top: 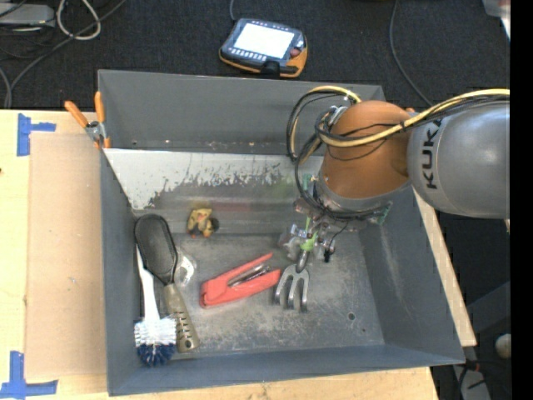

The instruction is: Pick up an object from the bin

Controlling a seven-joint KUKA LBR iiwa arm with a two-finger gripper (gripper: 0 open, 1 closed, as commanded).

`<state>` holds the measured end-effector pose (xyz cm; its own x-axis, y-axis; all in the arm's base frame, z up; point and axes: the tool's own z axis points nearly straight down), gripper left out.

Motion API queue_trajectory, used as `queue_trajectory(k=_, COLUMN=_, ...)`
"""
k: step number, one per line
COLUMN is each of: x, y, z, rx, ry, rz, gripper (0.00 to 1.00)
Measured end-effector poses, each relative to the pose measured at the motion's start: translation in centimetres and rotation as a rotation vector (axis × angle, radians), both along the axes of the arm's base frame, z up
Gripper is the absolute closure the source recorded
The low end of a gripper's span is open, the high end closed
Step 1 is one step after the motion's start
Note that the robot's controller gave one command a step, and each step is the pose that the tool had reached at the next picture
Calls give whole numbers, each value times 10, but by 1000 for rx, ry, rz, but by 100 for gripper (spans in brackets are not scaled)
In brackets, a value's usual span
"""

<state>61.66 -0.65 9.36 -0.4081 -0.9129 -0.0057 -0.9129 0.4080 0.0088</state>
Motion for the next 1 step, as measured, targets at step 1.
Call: queue_trajectory(k=1, x=0, y=1, z=36, rx=1, ry=1, rz=-2, gripper=100)
